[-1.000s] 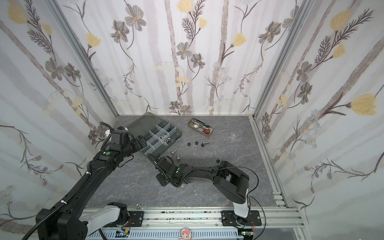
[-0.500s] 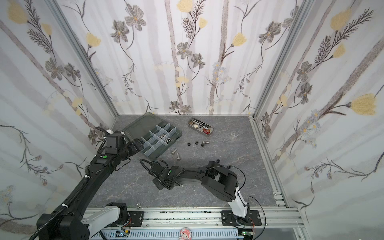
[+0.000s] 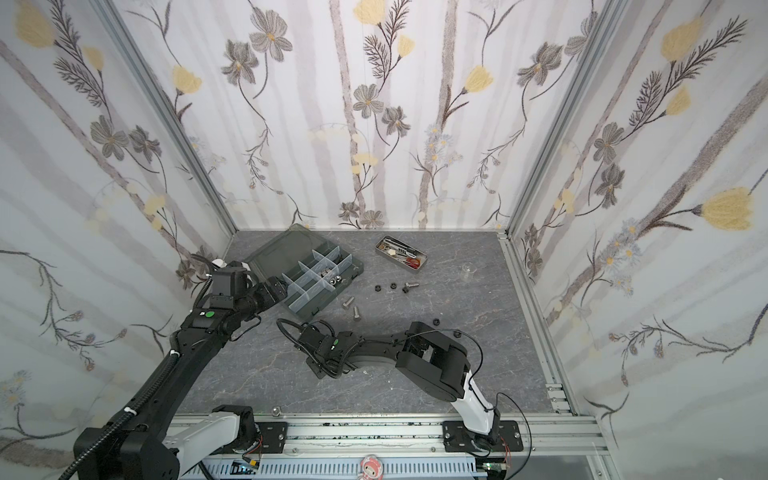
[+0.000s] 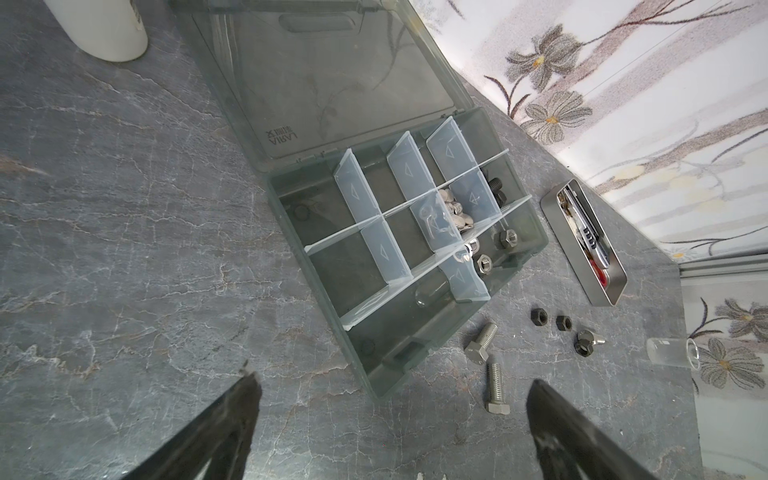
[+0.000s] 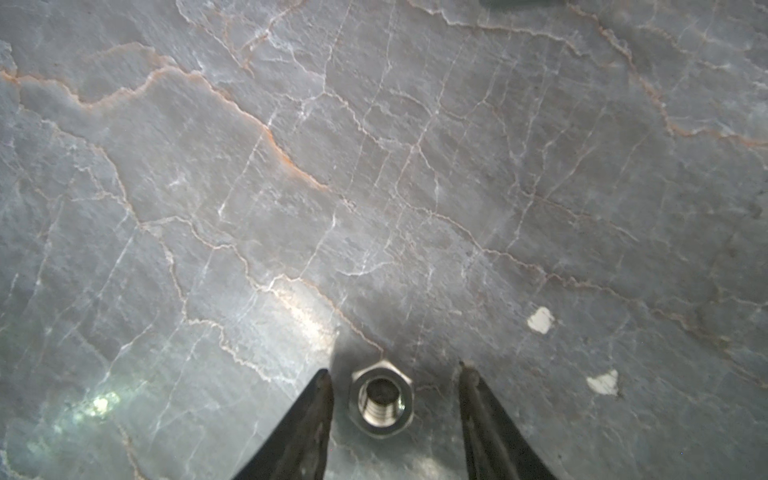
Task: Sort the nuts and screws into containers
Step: 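Close the right gripper on a hex nut near the table edge while the left withdraws, then carry the hex nut with the right gripper over the organizer and open it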
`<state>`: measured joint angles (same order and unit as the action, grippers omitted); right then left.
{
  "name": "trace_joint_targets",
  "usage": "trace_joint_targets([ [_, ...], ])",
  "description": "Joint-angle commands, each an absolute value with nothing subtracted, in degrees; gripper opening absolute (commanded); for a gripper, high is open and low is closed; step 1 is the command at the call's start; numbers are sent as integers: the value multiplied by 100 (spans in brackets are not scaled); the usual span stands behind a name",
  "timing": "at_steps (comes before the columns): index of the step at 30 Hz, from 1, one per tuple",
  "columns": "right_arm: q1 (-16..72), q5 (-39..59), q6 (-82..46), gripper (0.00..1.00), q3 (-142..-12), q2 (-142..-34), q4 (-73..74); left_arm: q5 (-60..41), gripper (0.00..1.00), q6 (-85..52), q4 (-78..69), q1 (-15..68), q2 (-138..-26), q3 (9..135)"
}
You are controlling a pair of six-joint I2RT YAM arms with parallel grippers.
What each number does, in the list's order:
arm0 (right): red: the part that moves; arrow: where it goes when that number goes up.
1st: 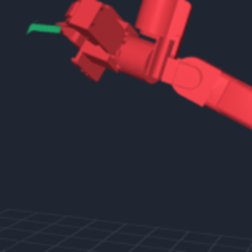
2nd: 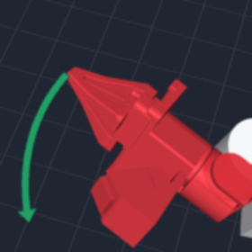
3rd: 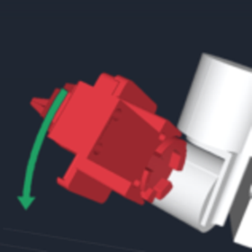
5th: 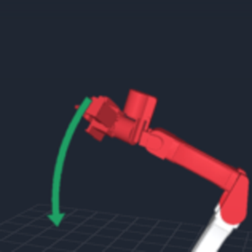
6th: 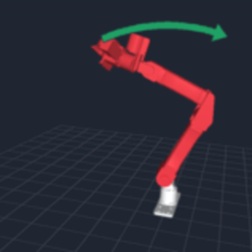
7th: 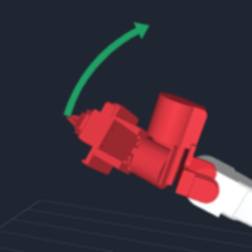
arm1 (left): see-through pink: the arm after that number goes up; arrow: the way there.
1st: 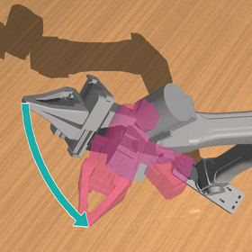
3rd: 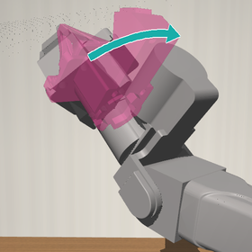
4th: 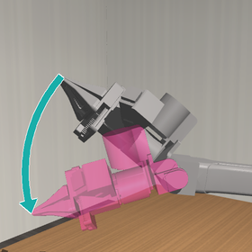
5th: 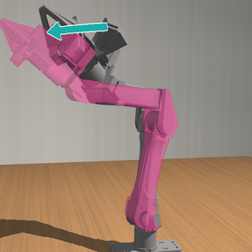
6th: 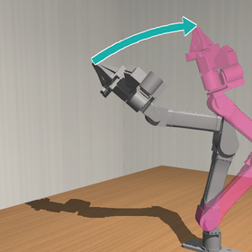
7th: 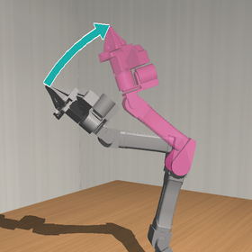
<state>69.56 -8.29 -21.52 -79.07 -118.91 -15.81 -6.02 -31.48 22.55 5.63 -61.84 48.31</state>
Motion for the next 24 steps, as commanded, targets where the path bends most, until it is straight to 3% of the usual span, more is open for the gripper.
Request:
trace_joint_targets([
  [1, 6961, -794, -2171, 42, -7928, -11959, -1758, -609, 100, -3129, 2145, 554, -6153, 4800],
  [5, 6960, -891, -2171, 24, -7930, -11937, -1809, -607, 100, -3134, 2153, 545, -6135, 4791],
  [9, 6961, -908, -2204, 19, -7935, -11880, -1828, -615, 100, -3144, 2153, 536, -6109, 4773],
  [15, 6824, -799, -2278, 18, -7975, -11655, -1819, -589, 100, -3128, 2214, 533, -6056, 4737],
  [24, 5858, -13, -2279, 19, -8277, -11379, -1608, -653, 100, -3043, 2376, 501, -5994, 4722],
])
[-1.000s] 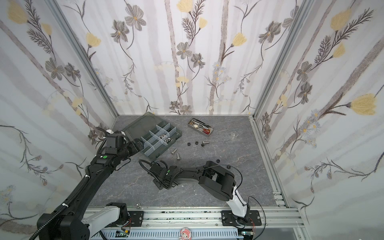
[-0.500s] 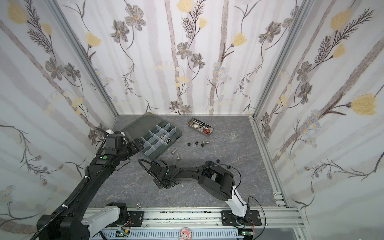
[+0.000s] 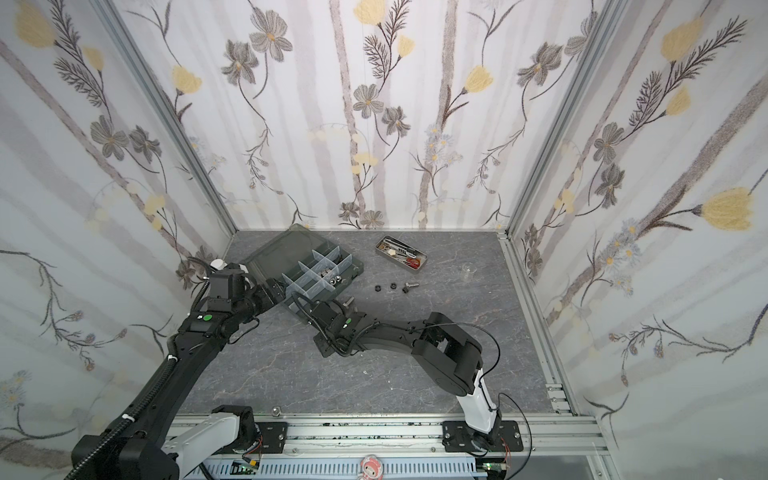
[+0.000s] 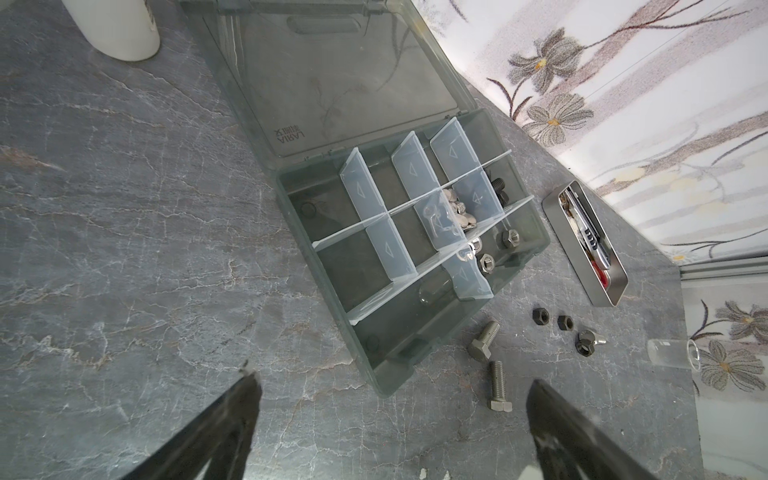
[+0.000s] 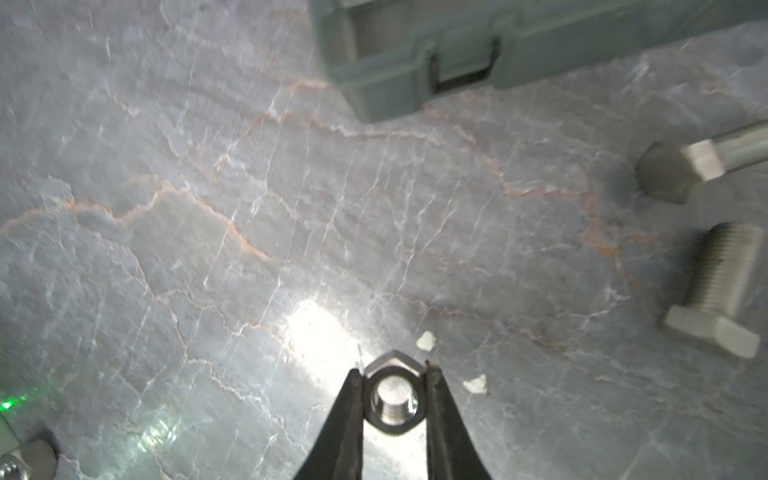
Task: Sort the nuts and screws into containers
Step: 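Carry the hex nut with the right gripper over the organizer and open it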
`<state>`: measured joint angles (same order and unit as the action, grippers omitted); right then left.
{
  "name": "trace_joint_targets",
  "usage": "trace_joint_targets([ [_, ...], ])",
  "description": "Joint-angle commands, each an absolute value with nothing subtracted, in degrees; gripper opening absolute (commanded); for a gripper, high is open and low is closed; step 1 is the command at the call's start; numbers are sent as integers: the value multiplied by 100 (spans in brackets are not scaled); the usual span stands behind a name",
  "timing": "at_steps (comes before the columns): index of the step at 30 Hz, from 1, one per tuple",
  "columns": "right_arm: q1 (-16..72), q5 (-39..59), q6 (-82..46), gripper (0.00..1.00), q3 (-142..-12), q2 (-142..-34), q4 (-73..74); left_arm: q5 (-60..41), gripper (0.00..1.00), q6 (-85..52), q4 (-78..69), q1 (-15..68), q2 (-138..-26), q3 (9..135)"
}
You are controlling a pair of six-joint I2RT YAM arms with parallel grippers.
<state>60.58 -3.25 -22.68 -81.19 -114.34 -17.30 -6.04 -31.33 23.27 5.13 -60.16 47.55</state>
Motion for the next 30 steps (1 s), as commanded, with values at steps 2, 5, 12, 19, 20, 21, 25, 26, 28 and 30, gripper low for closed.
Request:
trace_joint_targets([
  [2, 5612, 118, -2216, 19, -8508, -11444, -1608, -702, 100, -3036, 2382, 498, -5994, 4673],
  [5, 5190, 486, -2206, 19, -8934, -11634, -1606, -721, 100, -3039, 2371, 499, -5994, 4568],
  [12, 4436, 1020, -2206, 19, -9944, -12240, -1573, -712, 100, -2989, 2361, 501, -6053, 4447],
  [19, 4024, 1320, -2205, 19, -10741, -12904, -1483, -827, 100, -2883, 2298, 503, -6026, 4367],
  [20, 3980, 1348, -2215, 19, -10839, -12994, -1464, -826, 100, -2883, 2315, 506, -6036, 4368],
  [21, 3942, 1383, -2226, 19, -10919, -13071, -1437, -822, 100, -2889, 2331, 502, -6053, 4373],
  [25, 3844, 1492, -2274, 20, -11192, -13357, -1270, -590, 100, -3099, 2639, 501, -6199, 4416],
  [26, 3828, 1505, -2274, 20, -11270, -13436, -1257, -597, 100, -3148, 2723, 501, -6237, 4429],
  [28, 3790, 1545, -2284, 20, -11384, -13548, -1262, -645, 100, -3196, 2835, 501, -6249, 4421],
  [30, 3764, 1557, -2285, 20, -11407, -13597, -1240, -676, 100, -3217, 2909, 501, -6204, 4438],
])
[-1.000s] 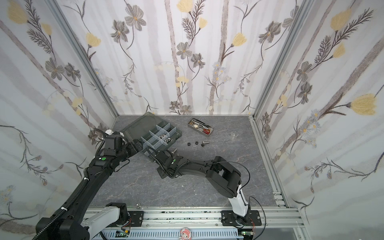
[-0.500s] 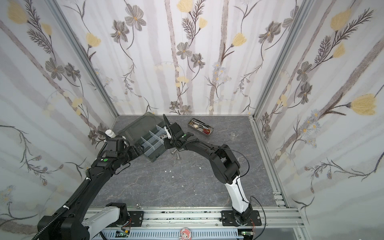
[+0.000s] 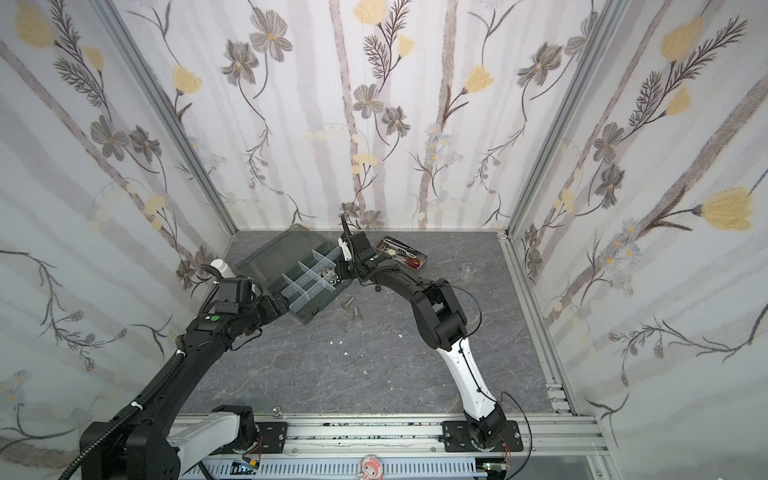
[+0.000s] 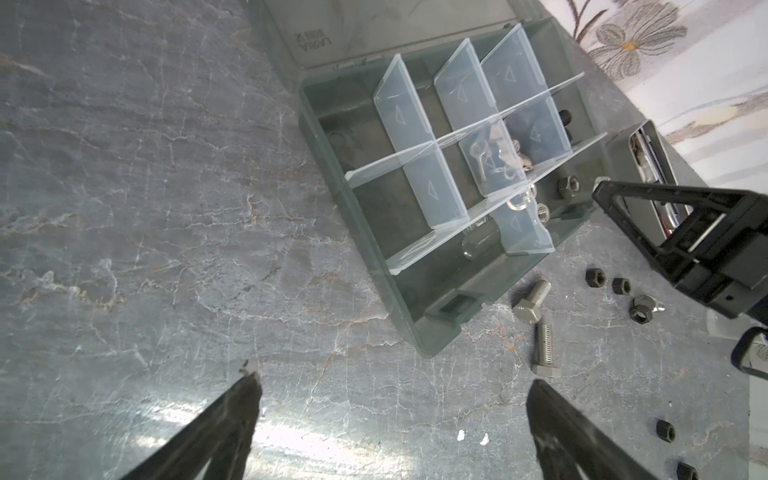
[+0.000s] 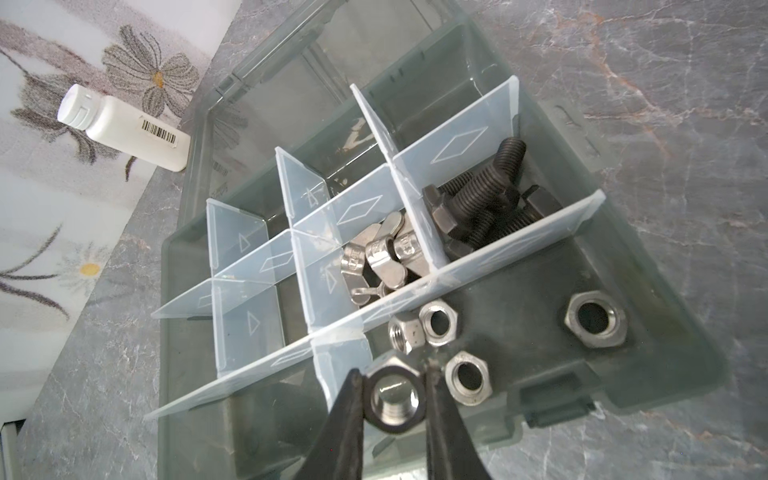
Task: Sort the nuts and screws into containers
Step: 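Carry the hex nut with the right gripper over the organizer and open it, then withdraw the right gripper while the left gripper moves to a hex nut by the rail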
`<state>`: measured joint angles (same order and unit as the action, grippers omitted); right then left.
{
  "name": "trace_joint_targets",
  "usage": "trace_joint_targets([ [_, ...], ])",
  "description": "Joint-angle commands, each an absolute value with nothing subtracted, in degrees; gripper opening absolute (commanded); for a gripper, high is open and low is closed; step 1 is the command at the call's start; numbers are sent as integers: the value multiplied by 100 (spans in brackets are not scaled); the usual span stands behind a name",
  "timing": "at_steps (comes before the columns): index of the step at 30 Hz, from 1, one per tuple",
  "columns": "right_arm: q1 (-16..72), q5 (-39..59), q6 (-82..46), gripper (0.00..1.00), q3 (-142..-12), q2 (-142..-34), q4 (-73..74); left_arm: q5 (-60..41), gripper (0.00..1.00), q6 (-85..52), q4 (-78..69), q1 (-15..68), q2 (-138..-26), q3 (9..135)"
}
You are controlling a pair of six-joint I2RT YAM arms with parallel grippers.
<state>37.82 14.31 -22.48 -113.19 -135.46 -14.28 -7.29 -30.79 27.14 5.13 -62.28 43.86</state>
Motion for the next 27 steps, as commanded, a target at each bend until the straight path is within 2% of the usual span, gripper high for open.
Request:
trace_joint_targets([
  [1, 3753, 1556, -2277, 21, -11404, -13622, -1235, -693, 100, -3225, 2930, 501, -6165, 4445],
  [6, 3688, 1612, -2274, 38, -11404, -13685, -1183, -678, 100, -3277, 3141, 501, -6069, 4490],
  [10, 3632, 1713, -2294, 42, -11403, -13620, -1134, -766, 100, -3499, 3378, 501, -6089, 4447],
  [13, 3586, 1791, -2301, 44, -11395, -13510, -1169, -975, 95, -3634, 3428, 525, -5923, 4253],
  [16, 3540, 1855, -2293, 44, -11158, -13267, -1102, -766, 91, -3811, 3699, 729, -5753, 4283],
  [21, 3464, 1966, -2402, 44, -10062, -12465, -363, -541, 85, -4504, 3964, 1140, -5416, 4113],
  [27, 3274, 2134, -2734, 44, -8551, -11370, 761, 155, 84, -5356, 4521, 1948, -5291, 3901],
])
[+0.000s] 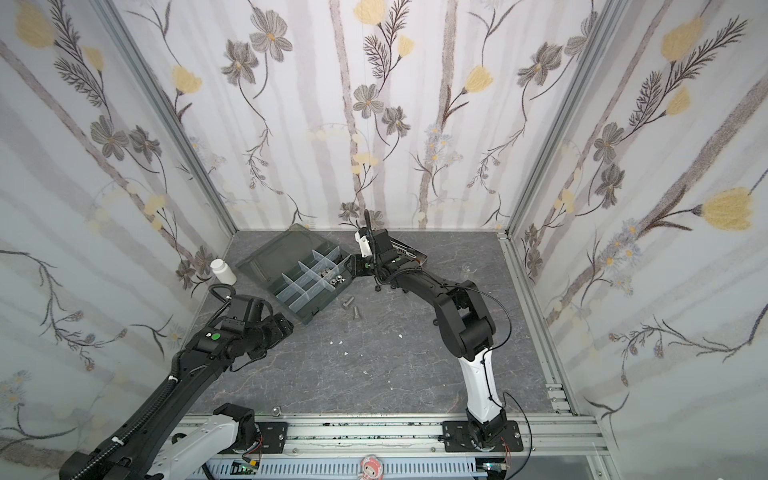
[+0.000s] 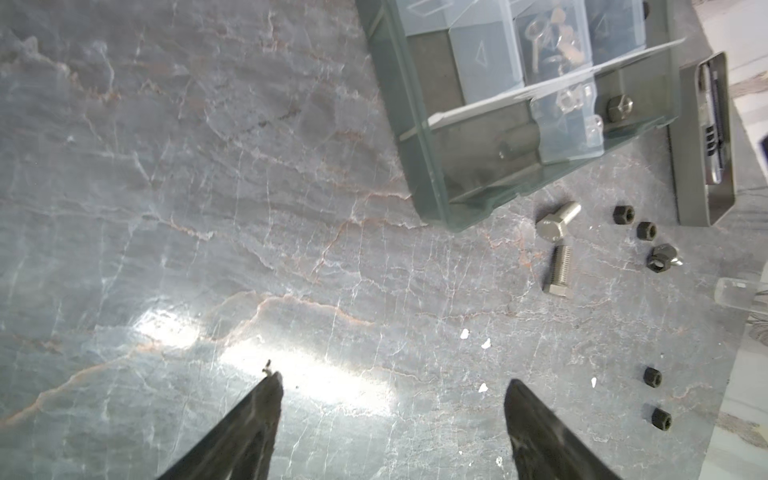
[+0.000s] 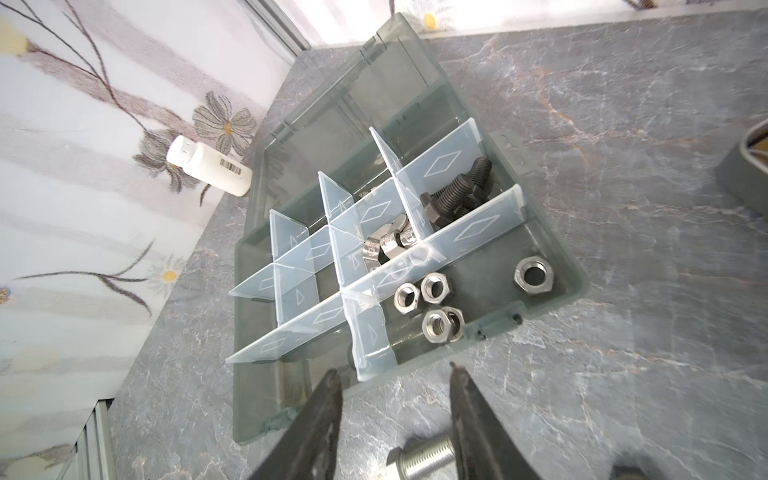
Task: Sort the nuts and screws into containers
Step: 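Withdraw the right gripper while the left gripper moves to a hex nut by the rail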
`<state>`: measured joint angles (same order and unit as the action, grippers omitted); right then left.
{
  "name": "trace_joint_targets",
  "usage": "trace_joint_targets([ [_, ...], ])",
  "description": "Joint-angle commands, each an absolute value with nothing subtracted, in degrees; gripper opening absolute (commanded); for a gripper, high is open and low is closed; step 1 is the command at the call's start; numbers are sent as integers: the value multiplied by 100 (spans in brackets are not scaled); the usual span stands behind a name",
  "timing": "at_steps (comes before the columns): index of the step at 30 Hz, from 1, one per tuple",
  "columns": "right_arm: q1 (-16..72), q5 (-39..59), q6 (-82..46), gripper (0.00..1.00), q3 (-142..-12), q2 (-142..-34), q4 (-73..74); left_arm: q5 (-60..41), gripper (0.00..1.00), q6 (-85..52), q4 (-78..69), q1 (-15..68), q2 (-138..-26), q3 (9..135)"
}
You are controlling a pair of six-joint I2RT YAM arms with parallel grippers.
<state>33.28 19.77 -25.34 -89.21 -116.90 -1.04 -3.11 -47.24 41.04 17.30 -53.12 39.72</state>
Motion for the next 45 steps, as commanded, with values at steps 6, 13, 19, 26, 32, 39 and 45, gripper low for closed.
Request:
trace_joint_targets([
  [6, 3104, 2275, -2874, 45, -7648, -10699, 1410, 549, 79, -6185, 5024, 2642, -5280, 3581],
  [13, 2892, 2539, -3060, 45, -7040, -10458, 1972, 630, 71, -7071, 5656, 3365, -5072, 3379],
  [19, 2786, 2793, -3240, 45, -6961, -10529, 2258, 614, 69, -7825, 5808, 4100, -5088, 3178],
  [26, 2732, 2870, -3291, 45, -6935, -10577, 2354, 532, 67, -8489, 5748, 4673, -5031, 2942],
  [32, 2718, 2900, -3319, 45, -6926, -10617, 2385, 427, 68, -8965, 5837, 4891, -4669, 2658],
  [39, 2716, 2901, -3331, 45, -6935, -10635, 2386, 199, 66, -9299, 5961, 4930, -4091, 2277],
  [45, 2704, 2908, -3331, 45, -6935, -10652, 2390, 138, 61, -9175, 6009, 4971, -4388, 2308],
])
